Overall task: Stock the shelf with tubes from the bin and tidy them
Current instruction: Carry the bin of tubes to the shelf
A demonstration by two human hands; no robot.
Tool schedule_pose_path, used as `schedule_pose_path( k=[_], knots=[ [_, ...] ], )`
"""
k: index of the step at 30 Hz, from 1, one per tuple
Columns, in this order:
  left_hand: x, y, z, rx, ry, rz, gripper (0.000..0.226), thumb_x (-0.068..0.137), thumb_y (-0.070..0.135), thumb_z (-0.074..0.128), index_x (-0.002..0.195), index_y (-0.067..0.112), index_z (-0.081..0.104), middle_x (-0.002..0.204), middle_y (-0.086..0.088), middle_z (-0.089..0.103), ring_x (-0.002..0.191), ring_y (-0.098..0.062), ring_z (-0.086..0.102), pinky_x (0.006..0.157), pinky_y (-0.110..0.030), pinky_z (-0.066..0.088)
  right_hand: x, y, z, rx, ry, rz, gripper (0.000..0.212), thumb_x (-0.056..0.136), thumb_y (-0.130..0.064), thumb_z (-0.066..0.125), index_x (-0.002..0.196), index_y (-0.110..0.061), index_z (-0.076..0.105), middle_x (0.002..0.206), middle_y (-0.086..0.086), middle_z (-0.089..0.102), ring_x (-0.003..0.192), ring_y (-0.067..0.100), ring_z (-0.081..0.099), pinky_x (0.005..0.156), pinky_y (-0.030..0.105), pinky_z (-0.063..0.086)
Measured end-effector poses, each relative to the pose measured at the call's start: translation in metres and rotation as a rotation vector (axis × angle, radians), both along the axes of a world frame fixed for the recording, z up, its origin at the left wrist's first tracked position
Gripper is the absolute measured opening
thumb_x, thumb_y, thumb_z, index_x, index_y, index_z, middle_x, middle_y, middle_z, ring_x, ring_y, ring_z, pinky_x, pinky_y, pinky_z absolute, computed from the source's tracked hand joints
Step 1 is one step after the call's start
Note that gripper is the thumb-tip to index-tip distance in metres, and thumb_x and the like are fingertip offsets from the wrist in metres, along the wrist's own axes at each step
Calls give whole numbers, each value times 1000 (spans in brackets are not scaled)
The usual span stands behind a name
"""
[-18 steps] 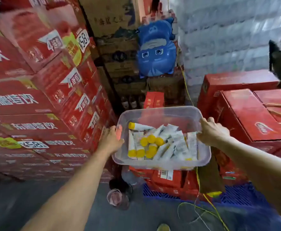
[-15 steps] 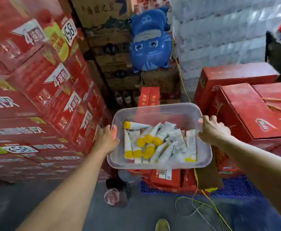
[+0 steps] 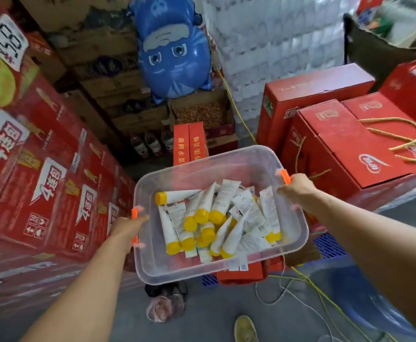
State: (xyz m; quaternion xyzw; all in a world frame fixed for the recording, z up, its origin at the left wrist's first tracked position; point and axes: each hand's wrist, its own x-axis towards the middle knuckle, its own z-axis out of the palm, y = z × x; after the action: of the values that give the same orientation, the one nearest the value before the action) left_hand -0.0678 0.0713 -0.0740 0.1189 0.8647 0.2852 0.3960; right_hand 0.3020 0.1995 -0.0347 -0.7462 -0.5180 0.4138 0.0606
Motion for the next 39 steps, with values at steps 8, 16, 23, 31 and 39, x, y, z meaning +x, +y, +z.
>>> schedule_pose_path(
  k=[8,16,23,31,39],
  knots=[
    [17,-2,26,-40,157,-152,69,84,37,72,135,-1,45,118,-20,53,101,-39,55,74,-47,57,18,-16,18,1,20,9,27,81,-12,71,97,-2,53,90,15,59,60,20,56,41,25,41],
    [64,-28,67,-22,264,-311,54,77,39,75,110,1,56,106,-16,59,91,-35,61,74,-50,59,92,-82,47,1,32,-32,35,79,-16,75,102,-1,53,80,10,55,65,20,56,47,28,42],
    [167,-72,84,42,319,-526,47,81,33,73,108,-4,61,104,-19,63,91,-34,61,55,-32,47,200,-184,59,28,101,-174,39,78,-18,76,105,0,54,81,10,55,68,21,58,46,27,44],
    [318,-127,88,84,287,-787,56,82,39,70,112,-7,59,100,-21,65,90,-36,64,73,-38,52,350,-324,75,97,124,-403,30,78,-24,75,96,-4,62,86,13,61,71,24,62,52,30,52],
    [505,-175,96,127,321,-1064,52,86,49,53,101,0,60,100,-17,67,89,-32,64,63,-29,43,492,-476,100,116,55,-652,28,86,-19,68,74,-5,47,72,9,48,58,23,50,46,28,39]
  ],
)
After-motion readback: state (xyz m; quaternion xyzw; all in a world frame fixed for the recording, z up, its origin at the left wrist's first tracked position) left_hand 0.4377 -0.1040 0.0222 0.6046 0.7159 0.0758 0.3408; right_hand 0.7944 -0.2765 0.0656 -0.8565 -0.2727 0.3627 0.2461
